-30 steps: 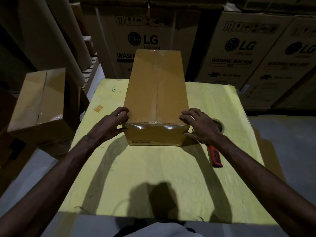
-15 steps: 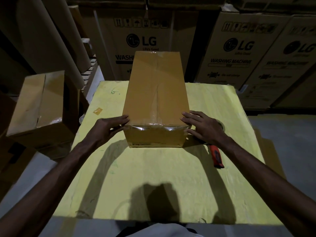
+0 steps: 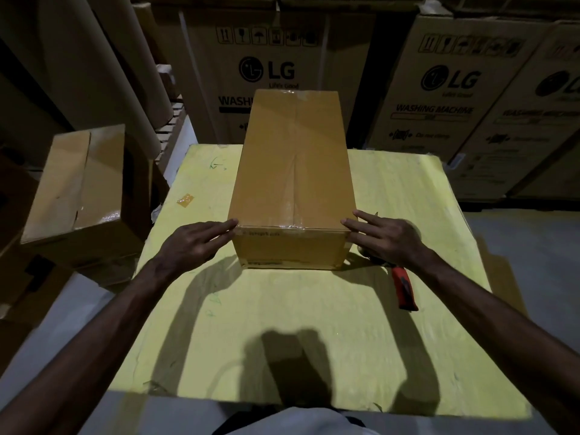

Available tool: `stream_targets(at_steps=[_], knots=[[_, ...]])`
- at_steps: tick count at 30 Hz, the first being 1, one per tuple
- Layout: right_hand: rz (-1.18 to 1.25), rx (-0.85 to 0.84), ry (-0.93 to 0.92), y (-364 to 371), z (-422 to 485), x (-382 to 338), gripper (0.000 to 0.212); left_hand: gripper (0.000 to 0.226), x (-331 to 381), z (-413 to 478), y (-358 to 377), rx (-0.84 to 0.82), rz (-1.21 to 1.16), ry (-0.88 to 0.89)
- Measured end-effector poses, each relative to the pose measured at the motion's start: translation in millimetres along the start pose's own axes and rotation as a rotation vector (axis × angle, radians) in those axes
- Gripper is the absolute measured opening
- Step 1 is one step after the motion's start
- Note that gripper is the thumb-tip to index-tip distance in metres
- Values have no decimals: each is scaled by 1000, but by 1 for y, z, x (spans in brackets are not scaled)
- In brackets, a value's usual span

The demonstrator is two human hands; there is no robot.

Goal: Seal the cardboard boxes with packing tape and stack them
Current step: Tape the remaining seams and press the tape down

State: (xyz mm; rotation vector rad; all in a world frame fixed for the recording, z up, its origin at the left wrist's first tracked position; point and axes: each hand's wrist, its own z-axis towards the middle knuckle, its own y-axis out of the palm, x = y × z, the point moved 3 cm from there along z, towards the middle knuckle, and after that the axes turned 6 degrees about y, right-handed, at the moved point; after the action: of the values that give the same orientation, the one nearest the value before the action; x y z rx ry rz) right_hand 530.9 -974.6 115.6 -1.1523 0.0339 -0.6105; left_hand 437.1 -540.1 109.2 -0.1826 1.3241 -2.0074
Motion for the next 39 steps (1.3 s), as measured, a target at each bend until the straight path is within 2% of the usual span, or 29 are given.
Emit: stream_targets(at_steps=[2,4,8,10,12,14,16,20,22,24,27,34,39], knots=[[18,-23,-25,3,-6,5,35,57,-4,-6,2,-40,55,60],[40,-36,-58,3,-16,10,40,50,-5,-12,0,-59,85,70],[-11,-99,-16,-1,-35,11,52,45,6,-15,-3,-85,101,-2],[-25,-101,-5,-6,-40,4,53,37,15,-11,-6,-18,91,-82],[8,-26,48,-13,-36,-7,47,23,26,2,-13,101,68,-173],[117,113,180,-26,-13,-24,36,16,38,25,-18,211,21,-270],[269,184,327,-36,27,-44,25,17,48,54,-16,226,-98,-371],[495,-31,563,-21,94,-66,22,32,57,107,1,52,-303,-428],[586,-23,637,-10,102,-67,17,36,54,119,6,7,-345,-425],[647,-5,682,-2,99,-65,14,29,50,122,8,-31,-383,-443],[624,-29,655,4,95,-65,18,18,44,123,7,-81,-438,-470],[523,-106,519,6,102,-63,19,16,33,150,-1,-306,-477,-402],[614,-226,577,6,113,-58,27,19,32,170,3,-418,-444,-392]])
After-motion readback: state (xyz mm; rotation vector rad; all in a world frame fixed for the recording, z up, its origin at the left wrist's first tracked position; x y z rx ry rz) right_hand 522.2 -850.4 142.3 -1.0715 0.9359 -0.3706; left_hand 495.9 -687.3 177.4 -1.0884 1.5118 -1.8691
